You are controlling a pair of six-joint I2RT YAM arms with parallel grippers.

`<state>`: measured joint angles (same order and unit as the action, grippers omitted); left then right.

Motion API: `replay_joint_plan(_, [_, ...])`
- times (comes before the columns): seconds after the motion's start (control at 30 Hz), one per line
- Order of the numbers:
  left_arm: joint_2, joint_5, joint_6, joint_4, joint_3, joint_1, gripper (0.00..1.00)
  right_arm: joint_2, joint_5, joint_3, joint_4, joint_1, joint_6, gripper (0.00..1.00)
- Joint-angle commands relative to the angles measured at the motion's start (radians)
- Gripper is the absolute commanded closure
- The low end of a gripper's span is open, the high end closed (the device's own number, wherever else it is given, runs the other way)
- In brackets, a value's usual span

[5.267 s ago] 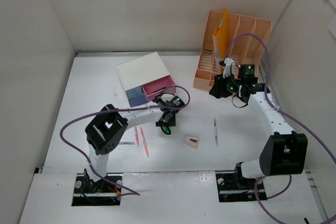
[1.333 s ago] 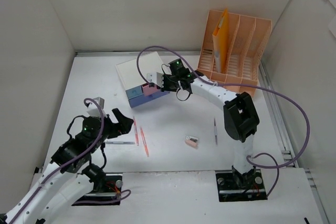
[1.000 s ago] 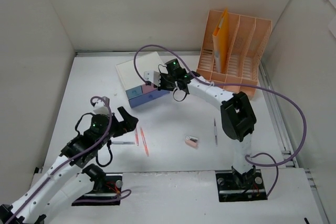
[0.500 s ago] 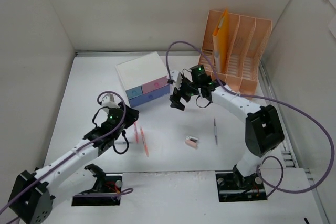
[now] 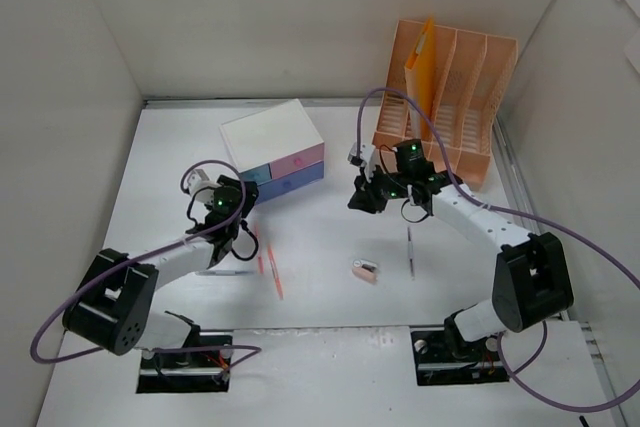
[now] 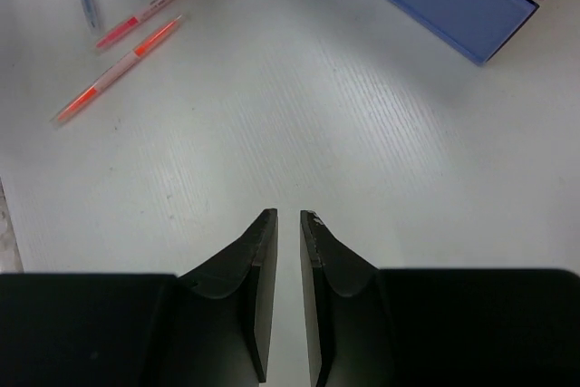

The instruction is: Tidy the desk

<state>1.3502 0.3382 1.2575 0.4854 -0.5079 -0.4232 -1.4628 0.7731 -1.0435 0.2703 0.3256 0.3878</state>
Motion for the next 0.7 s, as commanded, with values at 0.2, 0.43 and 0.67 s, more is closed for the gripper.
replay_joint_plan(0.2, [0.087, -0.073, 0.033, 0.2, -0.138, 0.043, 0.63, 0.076, 0.023, 0.028, -0.049, -0.02, -0.009, 0.84])
replay_joint_plan(0.43, [0.067, -0.123, 0.06, 0.222, -0.132, 0.052, 0.74, 0.085, 0.015, 0.04, -0.049, -0.023, 0.006, 0.83])
replay_joint_plan(0.67, [-0.017, -0.119, 0.065, 0.205, -0.072, 0.004, 0.86, 0.079, 0.012, 0.046, -0.049, -0.025, 0.014, 0.83])
